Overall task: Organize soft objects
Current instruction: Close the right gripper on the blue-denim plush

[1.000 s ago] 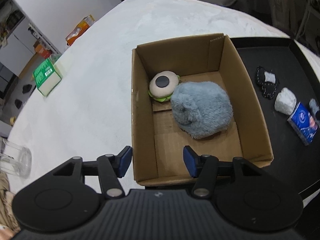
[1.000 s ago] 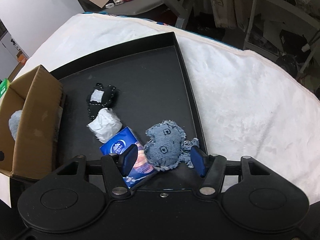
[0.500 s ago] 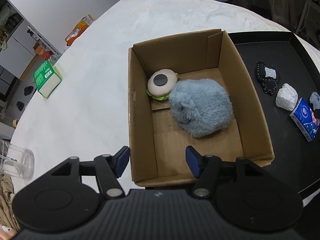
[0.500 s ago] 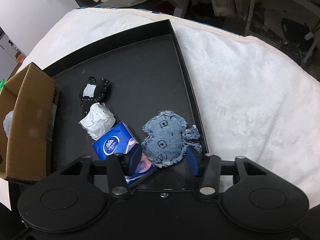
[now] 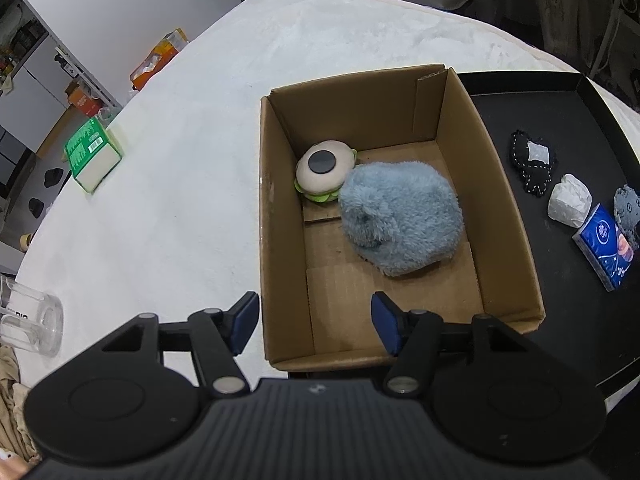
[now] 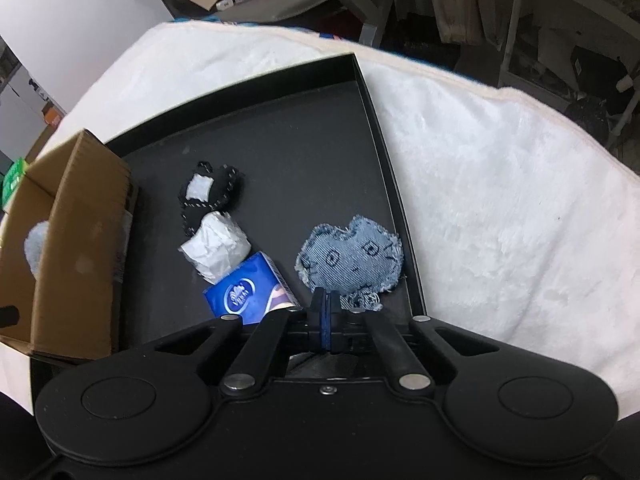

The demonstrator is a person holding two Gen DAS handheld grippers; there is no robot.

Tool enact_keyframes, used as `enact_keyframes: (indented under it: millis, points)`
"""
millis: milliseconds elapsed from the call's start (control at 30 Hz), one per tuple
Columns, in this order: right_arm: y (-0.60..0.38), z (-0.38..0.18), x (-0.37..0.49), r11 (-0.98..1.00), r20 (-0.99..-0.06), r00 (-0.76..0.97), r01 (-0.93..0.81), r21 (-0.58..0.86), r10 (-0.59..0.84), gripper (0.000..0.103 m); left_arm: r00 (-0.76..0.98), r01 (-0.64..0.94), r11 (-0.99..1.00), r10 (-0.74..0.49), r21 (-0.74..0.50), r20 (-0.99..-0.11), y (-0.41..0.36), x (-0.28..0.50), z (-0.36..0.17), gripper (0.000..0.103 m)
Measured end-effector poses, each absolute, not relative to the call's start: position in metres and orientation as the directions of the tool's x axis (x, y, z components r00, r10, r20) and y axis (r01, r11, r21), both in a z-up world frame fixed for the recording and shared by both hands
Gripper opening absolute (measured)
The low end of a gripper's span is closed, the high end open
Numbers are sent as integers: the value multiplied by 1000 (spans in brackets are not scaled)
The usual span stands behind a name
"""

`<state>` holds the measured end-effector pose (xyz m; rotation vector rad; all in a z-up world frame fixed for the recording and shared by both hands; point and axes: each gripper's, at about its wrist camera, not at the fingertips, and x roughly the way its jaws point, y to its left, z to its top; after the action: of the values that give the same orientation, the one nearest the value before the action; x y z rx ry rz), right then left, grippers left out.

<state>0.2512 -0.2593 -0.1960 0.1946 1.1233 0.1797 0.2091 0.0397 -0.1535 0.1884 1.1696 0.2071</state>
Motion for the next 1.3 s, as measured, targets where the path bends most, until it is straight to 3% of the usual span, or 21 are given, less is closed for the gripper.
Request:
enact_keyframes:
  millis: [367,467,533,633,700,1033,1300]
  points:
    - [-255,-179,250,967,-853,458,-72,243,248,0,395,-98,973,230,209,-889,49,205,-149,60]
    - [-254,-185,257,974,-865,449,-61,219,222,10,395,-98,974,227,205,-890,51,203,-150,60]
    - [-255,-191,261,975,-871,441,-49,217,217,29,397,-102,975,224,200,-890,53,203,-150,60]
    - [-254,-198,266,976,-880,426,-41,213,210,46,399,-111,977,210,181,-892,56,203,-149,60]
    - [-253,-201,267,977,-881,425,-37,209,205,50,397,-114,978,208,176,-894,56,204,-150,60]
    - [-249,-217,277,985,-907,388,-31,167,166,50,378,-100,977,214,190,-901,52,209,-154,60]
    - [-252,-212,277,985,-902,398,-34,169,168,32,372,-96,974,224,203,-901,49,211,-154,60]
